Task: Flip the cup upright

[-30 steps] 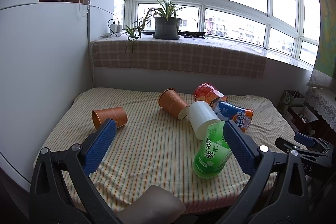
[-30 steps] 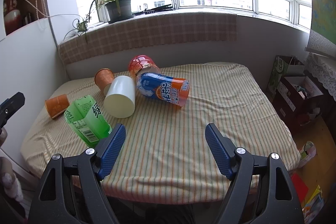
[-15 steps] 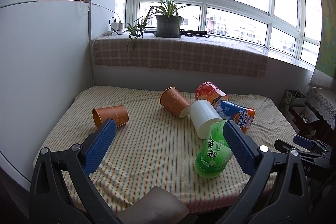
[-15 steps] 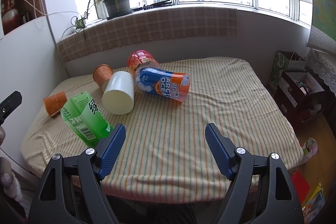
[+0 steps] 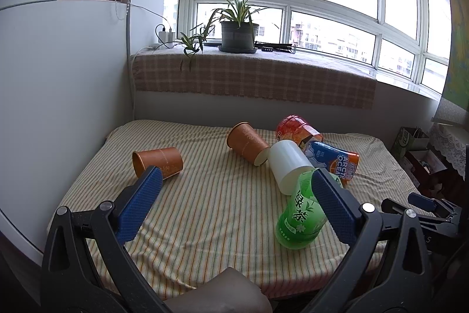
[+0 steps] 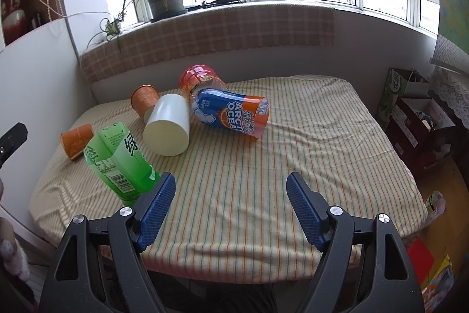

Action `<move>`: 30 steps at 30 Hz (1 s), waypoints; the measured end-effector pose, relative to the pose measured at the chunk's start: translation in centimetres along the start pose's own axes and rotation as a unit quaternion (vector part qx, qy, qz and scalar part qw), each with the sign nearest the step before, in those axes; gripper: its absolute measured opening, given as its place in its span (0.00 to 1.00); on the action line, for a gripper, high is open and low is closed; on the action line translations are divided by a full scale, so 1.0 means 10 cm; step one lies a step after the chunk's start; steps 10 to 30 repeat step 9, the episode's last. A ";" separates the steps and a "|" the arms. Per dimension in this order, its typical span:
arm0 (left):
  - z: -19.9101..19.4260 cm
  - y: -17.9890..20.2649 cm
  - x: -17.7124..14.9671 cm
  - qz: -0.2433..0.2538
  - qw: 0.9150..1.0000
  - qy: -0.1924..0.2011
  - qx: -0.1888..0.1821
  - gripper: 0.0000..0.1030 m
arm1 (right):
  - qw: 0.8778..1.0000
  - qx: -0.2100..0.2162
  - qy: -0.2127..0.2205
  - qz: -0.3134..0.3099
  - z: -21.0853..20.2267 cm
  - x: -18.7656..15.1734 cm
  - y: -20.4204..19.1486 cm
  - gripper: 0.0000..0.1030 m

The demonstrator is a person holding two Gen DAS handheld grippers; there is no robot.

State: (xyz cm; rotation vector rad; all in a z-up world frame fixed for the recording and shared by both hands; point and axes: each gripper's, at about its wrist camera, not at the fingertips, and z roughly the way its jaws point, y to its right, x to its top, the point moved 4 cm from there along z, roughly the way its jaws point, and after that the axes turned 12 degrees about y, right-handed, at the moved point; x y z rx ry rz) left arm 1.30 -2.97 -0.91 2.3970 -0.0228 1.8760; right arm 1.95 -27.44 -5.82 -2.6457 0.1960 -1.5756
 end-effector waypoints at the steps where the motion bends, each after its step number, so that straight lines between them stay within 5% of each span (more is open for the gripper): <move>1: 0.00 -0.01 0.01 0.000 1.000 0.001 0.000 1.00 | 1.000 0.000 0.000 0.000 0.00 0.00 0.00 0.76; 30: -0.07 0.01 0.03 0.011 1.000 0.015 0.009 1.00 | 1.000 0.002 -0.006 0.000 0.04 -0.03 -0.02 0.76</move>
